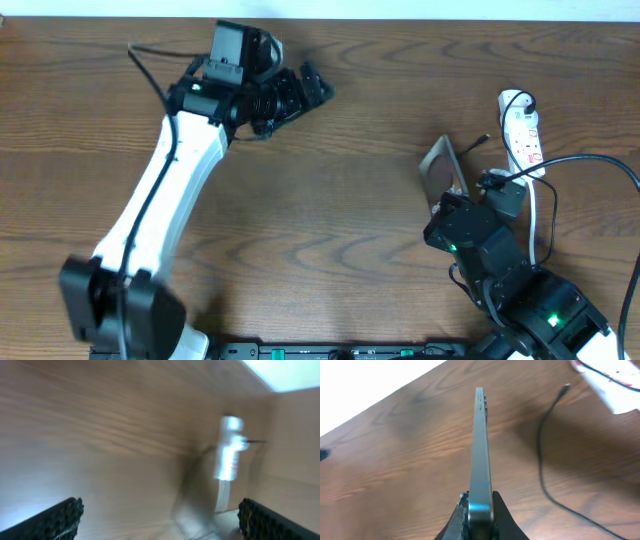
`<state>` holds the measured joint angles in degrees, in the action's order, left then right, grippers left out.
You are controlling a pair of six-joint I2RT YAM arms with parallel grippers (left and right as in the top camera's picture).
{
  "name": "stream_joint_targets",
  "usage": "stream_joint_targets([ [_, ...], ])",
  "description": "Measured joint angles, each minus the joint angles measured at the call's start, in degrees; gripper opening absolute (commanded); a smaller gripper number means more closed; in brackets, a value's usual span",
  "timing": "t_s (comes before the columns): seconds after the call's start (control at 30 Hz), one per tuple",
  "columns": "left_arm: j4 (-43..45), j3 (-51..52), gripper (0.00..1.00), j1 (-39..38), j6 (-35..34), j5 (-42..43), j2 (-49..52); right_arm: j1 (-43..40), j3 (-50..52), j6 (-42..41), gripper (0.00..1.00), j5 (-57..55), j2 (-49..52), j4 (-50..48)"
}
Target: Plug charger to phone and switch on socket
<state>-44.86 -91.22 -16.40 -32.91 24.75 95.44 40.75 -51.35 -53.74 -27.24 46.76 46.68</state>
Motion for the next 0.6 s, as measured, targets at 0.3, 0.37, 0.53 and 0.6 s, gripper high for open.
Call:
stream_joint_targets([
  [0.3,-19.5,-1.1,1.00,-0.2,5.8,-23.1,-15.7,-0.2,12.7,-1.3,0.01,4.9,1.9,-23.9],
  [0.37,-20.6,-0.2,1.00,-0.2,5.7,-25.3,-20.4,-0.9,16.5,-1.4,0.01,7.9,2.9,-31.9],
  [0.53,-18.1,8.6,0.98,-0.2,3.6,-27.6,-35.0,-5.5,22.1,-1.3,0.01,18.2,6.1,-45.9],
  [0.6,-14.0,14.7,0.98,-0.2,2.6,-26.1,-41.6,-8.3,23.0,-1.3,0.01,23.6,8.3,-50.9],
])
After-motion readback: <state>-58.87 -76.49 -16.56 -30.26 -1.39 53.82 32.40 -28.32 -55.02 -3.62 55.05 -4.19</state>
